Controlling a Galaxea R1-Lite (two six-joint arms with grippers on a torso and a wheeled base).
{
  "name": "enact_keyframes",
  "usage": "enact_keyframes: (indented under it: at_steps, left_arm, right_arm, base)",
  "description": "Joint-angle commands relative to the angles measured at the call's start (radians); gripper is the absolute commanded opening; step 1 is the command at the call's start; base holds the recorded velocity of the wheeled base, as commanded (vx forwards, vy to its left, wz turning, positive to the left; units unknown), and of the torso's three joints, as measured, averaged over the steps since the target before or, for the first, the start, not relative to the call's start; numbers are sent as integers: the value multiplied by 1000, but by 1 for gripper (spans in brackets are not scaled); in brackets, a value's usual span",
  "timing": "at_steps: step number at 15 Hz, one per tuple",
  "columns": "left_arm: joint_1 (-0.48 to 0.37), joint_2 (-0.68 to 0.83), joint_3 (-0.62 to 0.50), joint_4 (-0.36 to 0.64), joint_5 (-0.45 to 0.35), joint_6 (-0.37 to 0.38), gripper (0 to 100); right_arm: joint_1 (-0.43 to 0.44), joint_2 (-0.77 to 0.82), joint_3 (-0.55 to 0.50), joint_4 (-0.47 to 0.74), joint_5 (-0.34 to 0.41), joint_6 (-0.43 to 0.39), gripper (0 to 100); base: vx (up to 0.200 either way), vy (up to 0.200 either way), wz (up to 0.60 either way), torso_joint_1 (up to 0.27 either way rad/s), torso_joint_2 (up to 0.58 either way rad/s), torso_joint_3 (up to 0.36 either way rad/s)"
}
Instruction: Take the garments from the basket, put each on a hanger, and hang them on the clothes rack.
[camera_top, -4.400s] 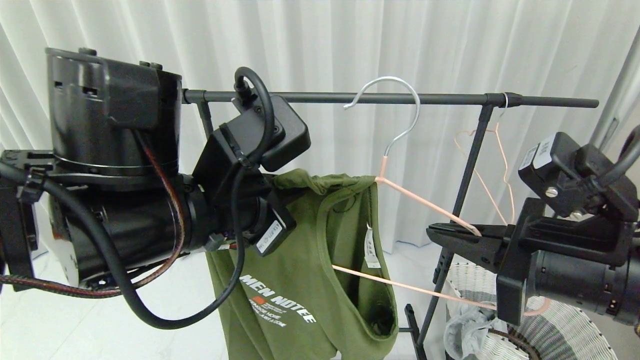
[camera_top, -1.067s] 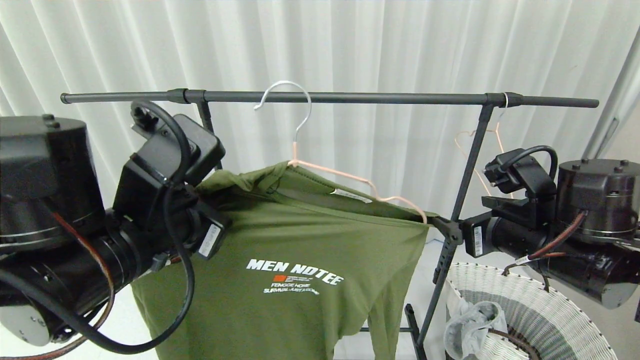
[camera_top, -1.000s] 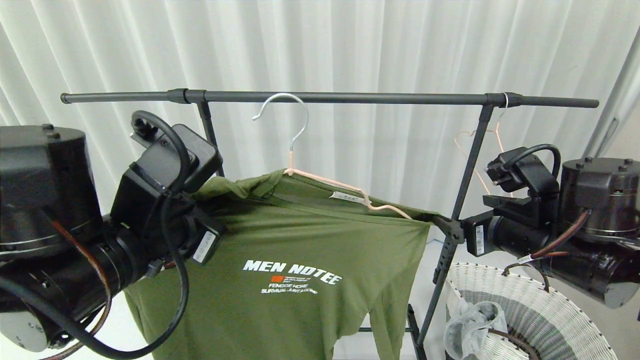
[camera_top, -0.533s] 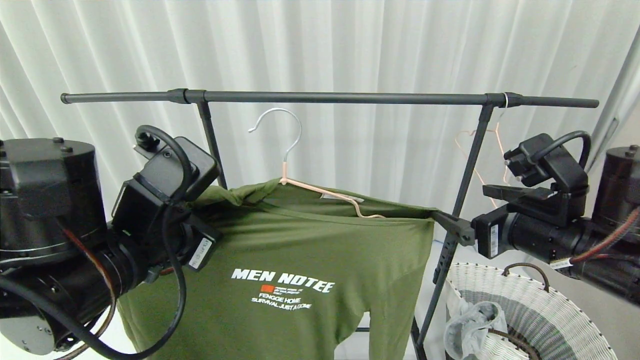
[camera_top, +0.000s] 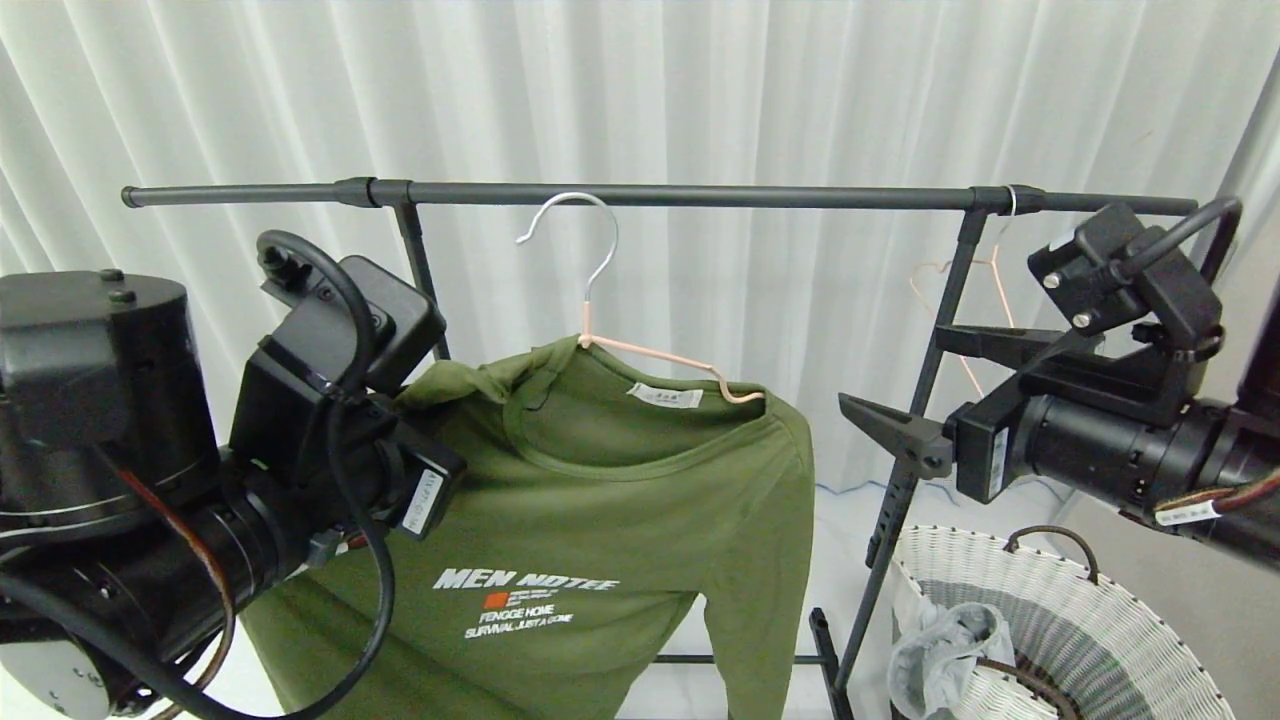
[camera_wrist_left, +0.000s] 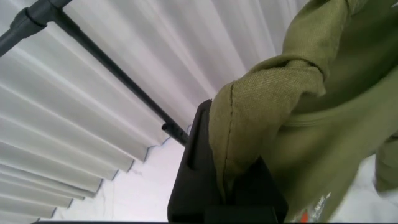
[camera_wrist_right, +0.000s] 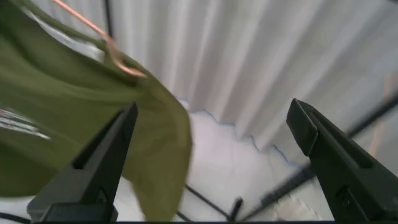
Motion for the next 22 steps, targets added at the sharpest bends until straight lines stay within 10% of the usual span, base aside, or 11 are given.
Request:
enact_keyframes:
  at_steps: [1,22]
  left_arm:
    - [-3,3,-2,0,-1,0,0]
    - [-127,-19,3,-59,-2,2,0]
  right_arm:
    - [87,48,-60,-2,1,0,100]
    - [69,226,-218,-14,-11,-86,100]
  base:
    - [0,0,0,0,0,0]
    - [0,0,0,0,0,0]
